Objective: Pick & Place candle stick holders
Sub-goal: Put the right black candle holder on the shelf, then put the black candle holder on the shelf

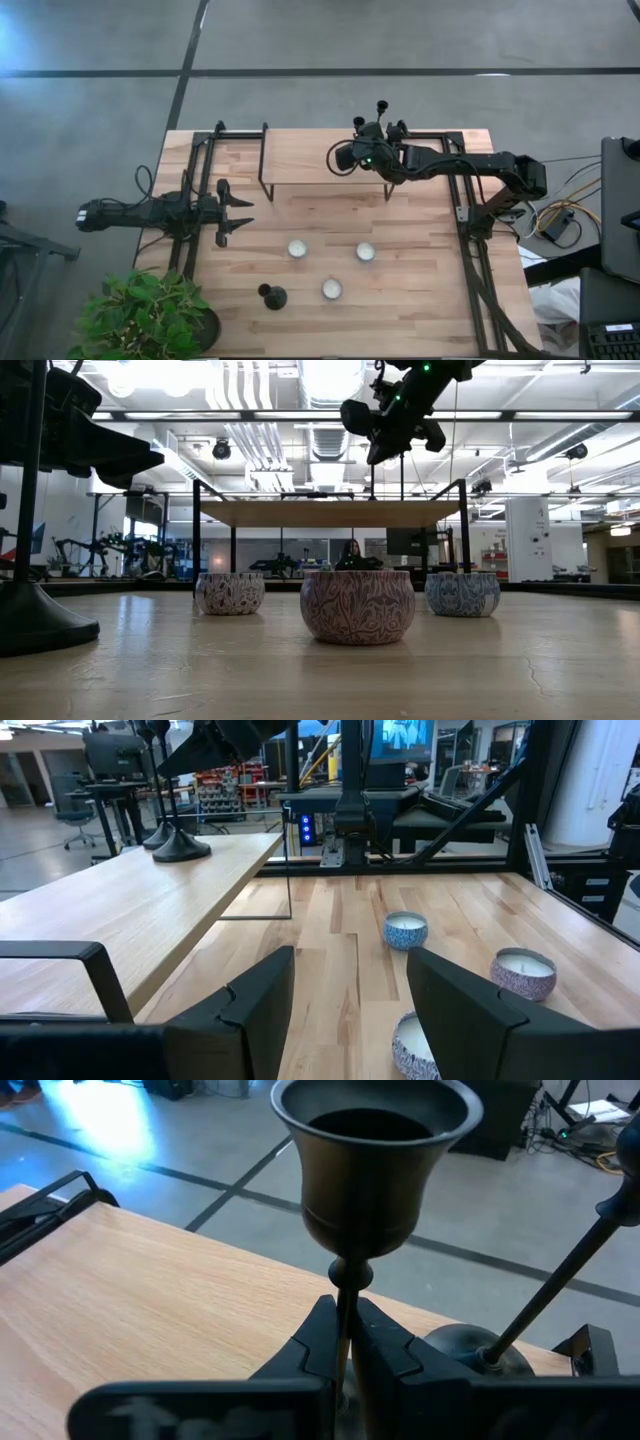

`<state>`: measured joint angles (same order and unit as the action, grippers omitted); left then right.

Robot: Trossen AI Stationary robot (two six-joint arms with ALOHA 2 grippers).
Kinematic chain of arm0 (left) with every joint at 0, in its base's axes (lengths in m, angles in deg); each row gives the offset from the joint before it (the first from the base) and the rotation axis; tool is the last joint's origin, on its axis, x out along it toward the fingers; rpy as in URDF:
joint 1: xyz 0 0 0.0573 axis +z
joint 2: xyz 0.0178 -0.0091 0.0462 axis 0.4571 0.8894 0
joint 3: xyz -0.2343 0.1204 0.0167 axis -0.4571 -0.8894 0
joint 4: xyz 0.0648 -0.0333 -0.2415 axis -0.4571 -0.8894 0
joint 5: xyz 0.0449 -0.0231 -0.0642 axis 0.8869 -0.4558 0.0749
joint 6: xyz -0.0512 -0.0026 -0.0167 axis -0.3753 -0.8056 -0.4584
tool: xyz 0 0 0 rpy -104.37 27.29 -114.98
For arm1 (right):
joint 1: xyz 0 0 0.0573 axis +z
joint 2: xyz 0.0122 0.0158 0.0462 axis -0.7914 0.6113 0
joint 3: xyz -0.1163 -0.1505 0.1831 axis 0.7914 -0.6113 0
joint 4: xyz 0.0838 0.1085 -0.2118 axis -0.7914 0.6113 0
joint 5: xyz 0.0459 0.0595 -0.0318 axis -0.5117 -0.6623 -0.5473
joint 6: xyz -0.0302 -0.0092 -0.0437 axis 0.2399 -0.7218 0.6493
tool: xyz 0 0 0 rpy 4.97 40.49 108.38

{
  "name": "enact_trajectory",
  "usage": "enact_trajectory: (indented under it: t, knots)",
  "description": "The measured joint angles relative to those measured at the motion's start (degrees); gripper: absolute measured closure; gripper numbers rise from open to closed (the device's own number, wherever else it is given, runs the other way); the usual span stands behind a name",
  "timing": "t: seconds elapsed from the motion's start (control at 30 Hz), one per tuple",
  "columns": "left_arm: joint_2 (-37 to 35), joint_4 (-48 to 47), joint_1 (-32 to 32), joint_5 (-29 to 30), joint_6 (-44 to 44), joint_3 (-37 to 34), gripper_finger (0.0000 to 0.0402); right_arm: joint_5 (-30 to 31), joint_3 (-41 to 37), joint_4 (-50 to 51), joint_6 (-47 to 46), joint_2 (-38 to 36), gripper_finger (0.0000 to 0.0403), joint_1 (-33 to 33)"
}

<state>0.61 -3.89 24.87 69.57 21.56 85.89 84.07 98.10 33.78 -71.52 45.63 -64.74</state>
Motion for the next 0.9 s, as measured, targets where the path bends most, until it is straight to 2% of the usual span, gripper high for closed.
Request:
enact_trajectory:
  t: [0.2,0.9]
  knots:
    - [0.0,0.0,0.0,0.0,0.0,0.0,0.02,0.1,0.0,0.1,0.6,0.0,0.0376,0.0]
    - [0.0,0.0,0.0,0.0,0.0,0.0,0.02,0.0,-0.2,-0.6,3.3,-0.1,0.0257,0.0]
